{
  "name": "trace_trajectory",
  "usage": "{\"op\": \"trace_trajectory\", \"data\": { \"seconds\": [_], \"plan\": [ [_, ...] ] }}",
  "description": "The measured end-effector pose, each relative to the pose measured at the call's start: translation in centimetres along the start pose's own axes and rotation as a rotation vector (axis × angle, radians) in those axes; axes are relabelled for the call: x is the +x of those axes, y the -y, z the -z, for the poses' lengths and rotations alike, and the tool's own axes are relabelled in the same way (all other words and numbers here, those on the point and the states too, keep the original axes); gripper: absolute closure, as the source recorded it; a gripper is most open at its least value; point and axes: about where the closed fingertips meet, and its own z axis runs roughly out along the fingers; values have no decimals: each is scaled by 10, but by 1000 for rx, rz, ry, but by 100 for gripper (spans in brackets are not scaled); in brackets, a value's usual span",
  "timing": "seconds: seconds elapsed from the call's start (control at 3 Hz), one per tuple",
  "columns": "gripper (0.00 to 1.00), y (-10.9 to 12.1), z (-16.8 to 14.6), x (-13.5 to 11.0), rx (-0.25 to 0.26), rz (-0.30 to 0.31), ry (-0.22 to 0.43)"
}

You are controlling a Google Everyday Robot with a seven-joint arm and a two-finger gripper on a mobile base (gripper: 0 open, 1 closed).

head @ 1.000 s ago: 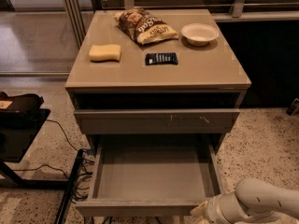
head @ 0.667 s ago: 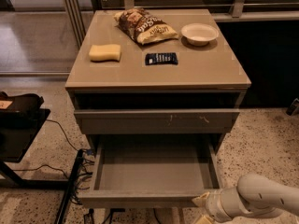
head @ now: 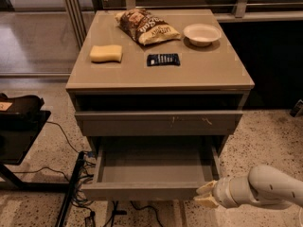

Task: Close middle drawer

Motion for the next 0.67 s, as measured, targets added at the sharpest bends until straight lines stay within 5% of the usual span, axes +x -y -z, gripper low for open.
{"op": "trace_trajectory", "data": {
  "seconds": [0.33,0.67],
  "plan": [
    [84,37,-16,9,23,-22,-11],
    [100,43,-18,12,28,-26,-16]
  ]
}}
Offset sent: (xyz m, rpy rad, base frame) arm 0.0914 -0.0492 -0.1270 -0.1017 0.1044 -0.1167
